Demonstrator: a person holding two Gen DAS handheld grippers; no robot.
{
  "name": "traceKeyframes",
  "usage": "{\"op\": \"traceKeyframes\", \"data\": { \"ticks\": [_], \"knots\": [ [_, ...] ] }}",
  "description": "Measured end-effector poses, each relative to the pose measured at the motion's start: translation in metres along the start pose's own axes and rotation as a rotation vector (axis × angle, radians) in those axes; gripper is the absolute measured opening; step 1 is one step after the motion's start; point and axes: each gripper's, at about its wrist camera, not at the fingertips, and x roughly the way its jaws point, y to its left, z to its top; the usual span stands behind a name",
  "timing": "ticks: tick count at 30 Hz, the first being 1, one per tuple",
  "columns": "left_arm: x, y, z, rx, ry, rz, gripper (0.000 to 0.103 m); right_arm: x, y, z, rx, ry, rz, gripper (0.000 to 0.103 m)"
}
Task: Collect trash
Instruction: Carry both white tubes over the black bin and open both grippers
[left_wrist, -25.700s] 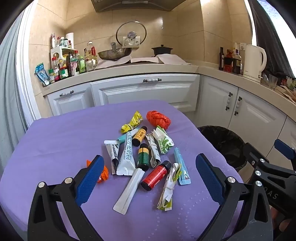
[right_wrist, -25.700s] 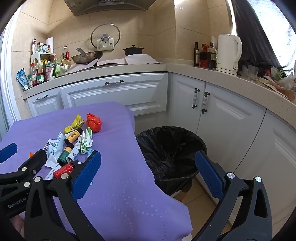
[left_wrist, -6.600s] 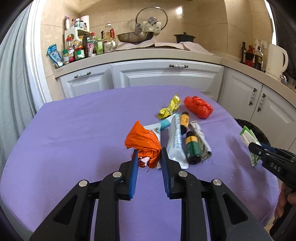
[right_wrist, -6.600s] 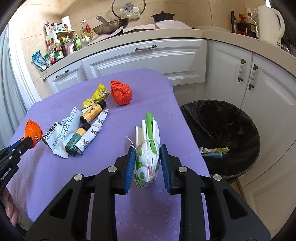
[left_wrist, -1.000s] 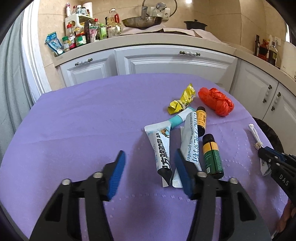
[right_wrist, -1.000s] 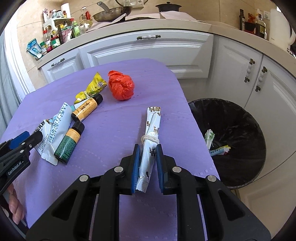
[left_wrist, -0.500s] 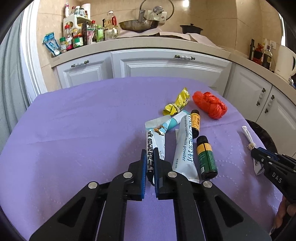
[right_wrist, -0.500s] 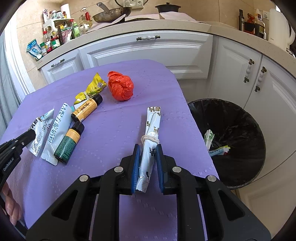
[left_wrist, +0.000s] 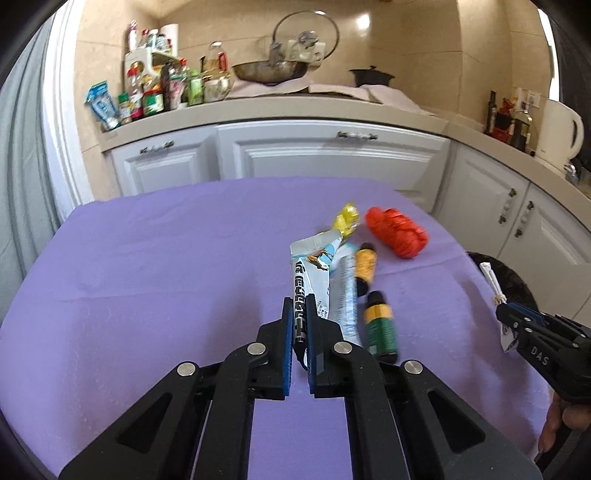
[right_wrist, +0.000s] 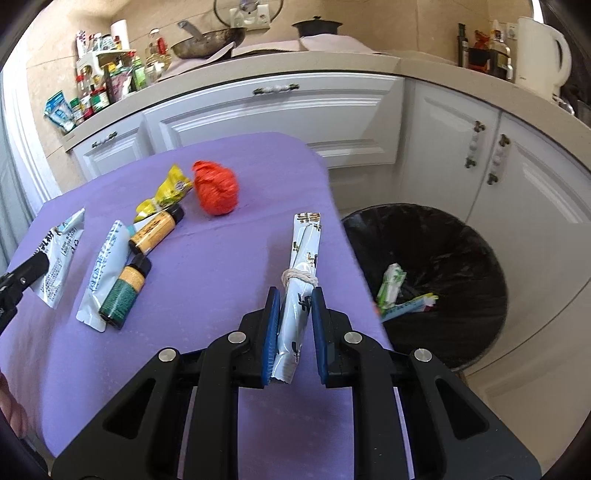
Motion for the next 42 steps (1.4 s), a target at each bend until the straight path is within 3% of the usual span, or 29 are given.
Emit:
{"op": "traceKeyframes", "data": {
  "ticks": [19, 32, 42],
  "knots": [
    [0.016, -0.131, 0.019, 0.174, -0.027, -0.228, 0.007, -0.019, -0.095, 0.004, 0.132, -0.075, -0.157, 0.017],
    [0.051, -0.2, 0.017, 0.27, 0.017, -0.261, 0.007, -0.002, -0.138, 0.004, 0.184, -0.072, -0.18, 0.017],
    [0.072, -0.225, 0.015, 0.302, 0.058, -0.255, 0.007, 0.012, -0.157, 0.005, 0.201, -0.063, -0.183, 0.017]
  ]
}}
